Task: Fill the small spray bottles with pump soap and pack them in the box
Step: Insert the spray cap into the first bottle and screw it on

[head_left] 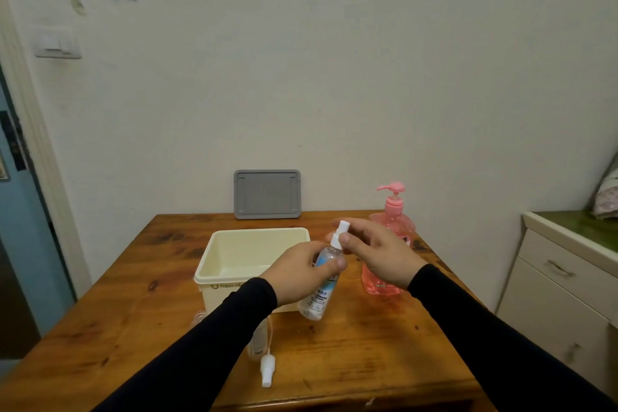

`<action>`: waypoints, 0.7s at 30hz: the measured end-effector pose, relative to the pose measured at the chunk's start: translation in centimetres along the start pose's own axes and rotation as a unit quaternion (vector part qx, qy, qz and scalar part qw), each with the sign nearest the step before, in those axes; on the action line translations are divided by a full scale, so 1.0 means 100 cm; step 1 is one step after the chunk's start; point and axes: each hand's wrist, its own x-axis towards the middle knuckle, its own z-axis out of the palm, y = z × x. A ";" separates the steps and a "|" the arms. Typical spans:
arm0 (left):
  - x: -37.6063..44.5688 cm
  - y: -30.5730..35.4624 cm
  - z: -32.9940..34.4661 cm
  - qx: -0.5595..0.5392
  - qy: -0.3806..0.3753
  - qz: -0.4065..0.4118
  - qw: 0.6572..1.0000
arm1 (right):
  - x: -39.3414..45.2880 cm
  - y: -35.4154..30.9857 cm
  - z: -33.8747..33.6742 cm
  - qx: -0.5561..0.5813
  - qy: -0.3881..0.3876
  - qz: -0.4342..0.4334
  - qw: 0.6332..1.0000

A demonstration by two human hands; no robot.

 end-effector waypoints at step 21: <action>0.001 -0.004 -0.004 -0.002 0.017 0.012 1.000 | -0.001 0.005 0.009 0.044 0.057 -0.016 0.997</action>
